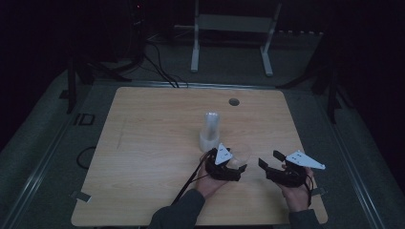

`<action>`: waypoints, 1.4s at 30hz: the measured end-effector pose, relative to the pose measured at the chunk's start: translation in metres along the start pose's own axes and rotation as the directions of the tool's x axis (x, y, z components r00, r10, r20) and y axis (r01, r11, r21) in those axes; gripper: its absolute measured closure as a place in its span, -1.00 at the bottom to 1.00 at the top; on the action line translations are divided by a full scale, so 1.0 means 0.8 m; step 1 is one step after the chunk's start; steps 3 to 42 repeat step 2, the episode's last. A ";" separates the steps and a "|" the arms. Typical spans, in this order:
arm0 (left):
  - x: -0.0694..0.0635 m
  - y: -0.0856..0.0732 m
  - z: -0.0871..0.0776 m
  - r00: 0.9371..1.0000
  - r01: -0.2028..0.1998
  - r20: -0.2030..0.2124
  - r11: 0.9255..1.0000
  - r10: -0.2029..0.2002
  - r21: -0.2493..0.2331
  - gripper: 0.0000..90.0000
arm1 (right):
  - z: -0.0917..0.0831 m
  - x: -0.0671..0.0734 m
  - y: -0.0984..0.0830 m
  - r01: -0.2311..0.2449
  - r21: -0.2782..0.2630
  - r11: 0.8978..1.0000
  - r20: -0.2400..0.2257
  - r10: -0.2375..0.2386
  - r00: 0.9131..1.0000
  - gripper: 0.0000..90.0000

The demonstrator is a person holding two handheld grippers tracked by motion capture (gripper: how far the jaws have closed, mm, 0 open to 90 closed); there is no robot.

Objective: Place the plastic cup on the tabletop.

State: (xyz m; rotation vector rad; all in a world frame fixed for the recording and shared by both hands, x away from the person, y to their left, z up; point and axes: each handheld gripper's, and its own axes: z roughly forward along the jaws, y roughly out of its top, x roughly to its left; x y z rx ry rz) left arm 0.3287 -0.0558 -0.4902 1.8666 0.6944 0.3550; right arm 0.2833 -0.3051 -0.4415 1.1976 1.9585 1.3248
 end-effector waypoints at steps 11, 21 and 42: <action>0.000 -0.001 -0.001 1.000 0.005 0.002 1.000 -0.005 -0.002 -0.68 | 0.000 -0.001 0.000 0.000 0.000 1.000 0.000 0.000 1.000 -0.39; 0.000 -0.001 -0.001 1.000 0.005 0.002 1.000 -0.005 -0.002 -0.68 | 0.000 -0.001 0.000 0.000 0.000 1.000 0.000 0.000 1.000 -0.39; 0.000 -0.001 -0.001 1.000 0.005 0.002 1.000 -0.005 -0.002 -0.68 | 0.000 -0.001 0.000 0.000 0.000 1.000 0.000 0.000 1.000 -0.39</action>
